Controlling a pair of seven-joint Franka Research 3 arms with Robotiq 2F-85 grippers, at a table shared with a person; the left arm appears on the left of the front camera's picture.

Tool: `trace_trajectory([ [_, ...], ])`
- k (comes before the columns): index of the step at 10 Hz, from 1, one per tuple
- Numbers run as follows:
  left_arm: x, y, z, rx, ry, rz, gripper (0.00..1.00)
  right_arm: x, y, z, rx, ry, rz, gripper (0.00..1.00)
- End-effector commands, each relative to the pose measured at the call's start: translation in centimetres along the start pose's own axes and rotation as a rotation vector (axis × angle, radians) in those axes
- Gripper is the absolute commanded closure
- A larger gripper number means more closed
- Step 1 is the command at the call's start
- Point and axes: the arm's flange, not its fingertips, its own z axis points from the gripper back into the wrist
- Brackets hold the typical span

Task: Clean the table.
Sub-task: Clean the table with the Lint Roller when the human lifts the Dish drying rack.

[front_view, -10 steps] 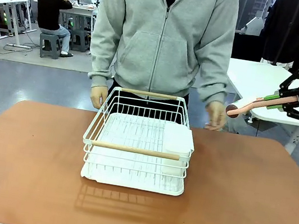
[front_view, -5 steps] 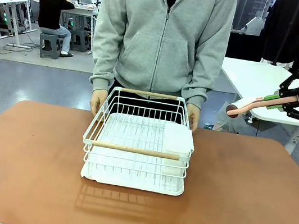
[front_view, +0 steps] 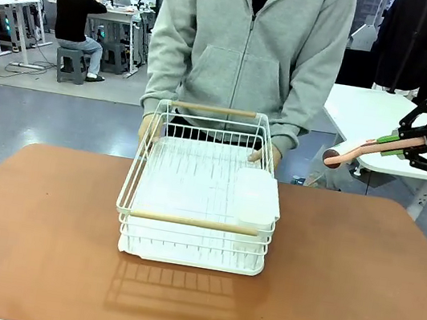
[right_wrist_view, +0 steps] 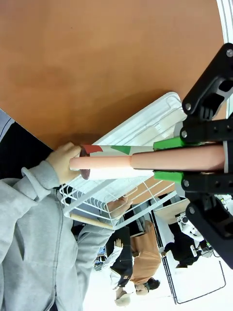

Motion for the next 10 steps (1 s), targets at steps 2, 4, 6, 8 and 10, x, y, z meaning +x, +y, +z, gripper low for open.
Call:
trace_trajectory([
  [2,-0.29,-0.07,0.1,-0.002,-0.001,-0.003,0.0,-0.07,0.16,0.06,0.0,-0.001,-0.002,1.0],
  [4,-0.29,-0.07,0.1,-0.002,-0.001,-0.003,0.0,-0.07,0.16,0.06,0.0,-0.001,-0.002,1.0],
  [6,-0.29,-0.07,0.1,-0.002,-0.001,-0.003,0.0,-0.07,0.16,0.06,0.0,-0.001,-0.002,1.0],
  [8,-0.29,-0.07,0.1,-0.002,-0.001,-0.003,0.0,-0.07,0.16,0.06,0.0,-0.001,-0.002,1.0],
  [10,-0.29,-0.07,0.1,-0.002,-0.001,-0.003,0.0,0.0,0.0,0.0,0.0,0.0,0.0,0.79],
])
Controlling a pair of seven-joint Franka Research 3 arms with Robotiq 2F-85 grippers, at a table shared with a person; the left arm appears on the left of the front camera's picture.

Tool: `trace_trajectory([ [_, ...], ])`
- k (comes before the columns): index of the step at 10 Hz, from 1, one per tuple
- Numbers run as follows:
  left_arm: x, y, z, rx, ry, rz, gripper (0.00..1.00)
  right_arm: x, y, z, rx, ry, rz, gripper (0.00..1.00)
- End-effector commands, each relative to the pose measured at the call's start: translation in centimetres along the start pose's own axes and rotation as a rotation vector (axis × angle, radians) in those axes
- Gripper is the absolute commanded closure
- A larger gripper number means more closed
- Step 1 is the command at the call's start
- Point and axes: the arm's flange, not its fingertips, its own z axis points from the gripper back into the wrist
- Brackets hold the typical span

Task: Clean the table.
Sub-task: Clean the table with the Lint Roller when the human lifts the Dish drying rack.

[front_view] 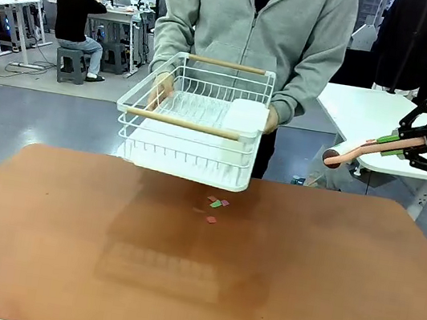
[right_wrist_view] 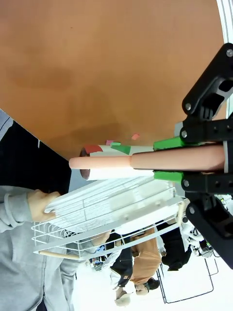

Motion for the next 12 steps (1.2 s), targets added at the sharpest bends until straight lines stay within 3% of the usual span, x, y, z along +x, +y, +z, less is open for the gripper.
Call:
trace_trajectory([
  [1,-0.3,-0.1,0.1,-0.002,-0.001,-0.003,0.0,0.4,1.1,1.0,-0.035,0.036,0.104,0.79],
  [2,-0.3,-0.1,0.1,-0.002,-0.001,-0.003,0.0,2.2,3.0,1.7,-0.086,0.255,0.216,0.79],
  [3,-0.3,-0.1,0.1,-0.002,-0.001,-0.003,0.0,4.5,5.7,1.0,-0.164,0.271,0.376,0.79],
  [5,-0.3,-0.1,0.1,-0.002,-0.001,-0.003,0.0,5.1,8.3,-5.3,-0.348,0.414,0.675,0.79],
  [7,-0.3,-0.1,0.1,-0.002,-0.001,-0.003,0.0,4.6,8.9,-10.9,-0.415,0.382,0.727,0.79],
  [9,-0.3,-0.1,0.1,-0.002,-0.001,-0.003,0.0,3.1,7.6,-15.4,-0.428,0.354,0.684,0.79],
  [11,-0.3,-0.1,0.1,-0.002,-0.001,-0.003,0.0,3.0,6.5,-16.6,-0.484,0.372,0.618,0.79],
  [12,-0.3,-0.1,0.1,-0.002,-0.001,-0.003,0.0,3.1,7.2,-16.4,-0.434,0.397,0.705,0.79],
])
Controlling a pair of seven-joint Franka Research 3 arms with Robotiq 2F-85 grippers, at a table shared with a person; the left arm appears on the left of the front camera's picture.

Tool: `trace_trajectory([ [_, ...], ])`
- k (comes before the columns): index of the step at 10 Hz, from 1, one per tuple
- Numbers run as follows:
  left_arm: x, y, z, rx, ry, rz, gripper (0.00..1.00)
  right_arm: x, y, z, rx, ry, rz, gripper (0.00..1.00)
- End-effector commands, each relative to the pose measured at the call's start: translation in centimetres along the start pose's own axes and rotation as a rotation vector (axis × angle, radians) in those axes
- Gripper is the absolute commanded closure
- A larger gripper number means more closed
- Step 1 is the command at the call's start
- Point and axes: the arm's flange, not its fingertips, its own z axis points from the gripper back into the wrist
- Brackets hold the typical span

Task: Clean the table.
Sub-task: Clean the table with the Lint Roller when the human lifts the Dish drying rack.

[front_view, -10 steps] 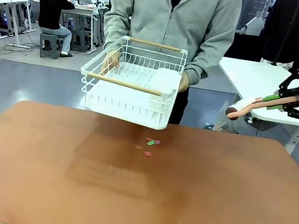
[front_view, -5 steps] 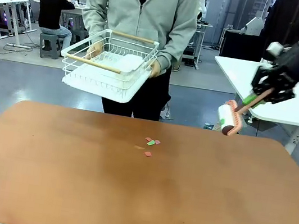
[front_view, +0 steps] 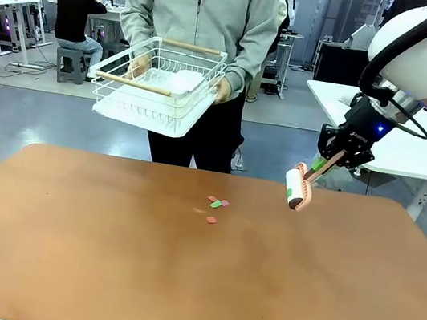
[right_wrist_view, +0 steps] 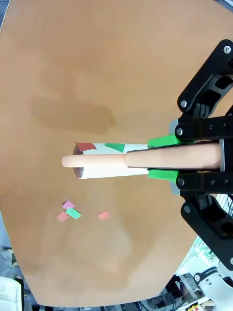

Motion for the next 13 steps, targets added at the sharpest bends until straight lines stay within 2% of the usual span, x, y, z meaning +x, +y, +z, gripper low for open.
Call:
trace_trajectory([
  [1,-0.3,-0.1,0.1,-0.002,-0.002,-0.003,0.0,0.0,0.7,1.3,0.008,-0.009,0.035,0.79],
  [4,-0.3,-0.1,0.1,-0.002,-0.002,-0.003,0.0,0.2,0.4,0.7,0.003,-0.009,0.01,0.79],
  [5,-0.3,-0.1,0.1,-0.002,-0.002,-0.003,0.0,1.2,0.7,-1.3,0.024,-0.005,-0.007,0.79],
  [6,-0.3,-0.1,0.1,-0.002,-0.002,-0.003,0.0,2.3,2.3,-3.0,0.063,0.037,-0.003,0.79],
  [9,-0.3,-0.1,0.1,-0.002,-0.002,-0.003,0.0,4.2,4.7,-7.2,0.056,0.169,-0.091,0.79],
  [13,-0.3,-0.1,0.1,-0.002,-0.002,-0.003,0.0,5.9,5.6,-10.1,0.038,0.194,-0.134,0.79],
])
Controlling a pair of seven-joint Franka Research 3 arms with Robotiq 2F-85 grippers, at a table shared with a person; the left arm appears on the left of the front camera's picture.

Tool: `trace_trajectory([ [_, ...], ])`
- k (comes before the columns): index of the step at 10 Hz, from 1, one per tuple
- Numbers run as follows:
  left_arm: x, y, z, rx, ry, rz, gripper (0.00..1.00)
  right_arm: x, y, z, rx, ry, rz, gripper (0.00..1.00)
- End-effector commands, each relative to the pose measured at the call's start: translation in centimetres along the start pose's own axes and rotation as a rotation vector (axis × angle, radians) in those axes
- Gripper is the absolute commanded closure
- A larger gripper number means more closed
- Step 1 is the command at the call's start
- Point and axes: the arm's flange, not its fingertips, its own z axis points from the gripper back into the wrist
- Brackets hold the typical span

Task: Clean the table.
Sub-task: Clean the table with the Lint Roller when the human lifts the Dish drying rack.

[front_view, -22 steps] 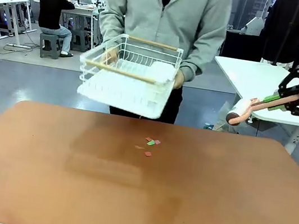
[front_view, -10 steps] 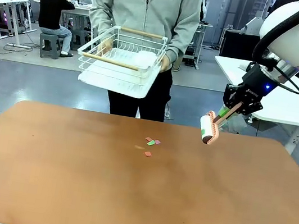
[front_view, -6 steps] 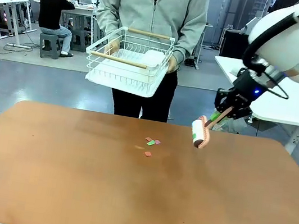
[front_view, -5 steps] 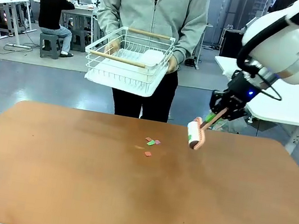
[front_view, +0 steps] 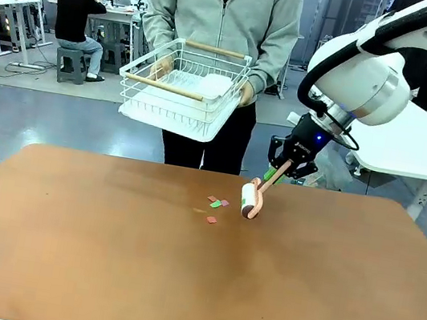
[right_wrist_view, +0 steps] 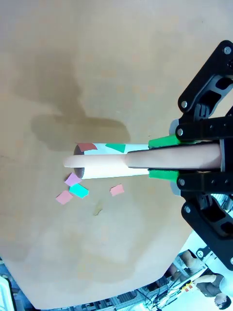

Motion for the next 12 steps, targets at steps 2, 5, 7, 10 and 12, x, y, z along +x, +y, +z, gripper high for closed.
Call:
trace_trajectory([
  [2,-0.3,-0.1,0.1,-0.002,-0.002,-0.003,0.0,1.9,0.3,-1.0,-0.008,0.026,-0.043,0.79],
  [5,-0.3,-0.1,0.1,-0.002,-0.002,-0.003,0.0,1.9,-1.4,-3.6,0.04,-0.012,-0.022,0.79],
  [7,-0.3,-0.1,0.1,-0.002,-0.002,-0.003,0.0,1.9,-2.1,-4.6,0.064,-0.017,-0.019,0.79],
  [10,-0.3,-0.1,0.1,-0.002,-0.002,-0.003,0.0,0.8,-1.4,-6.9,0.092,-0.039,-0.005,0.79],
  [12,-0.3,-0.1,0.1,-0.002,-0.002,-0.003,0.0,1.7,3.2,-11.5,0.2,0.014,0.003,0.79],
])
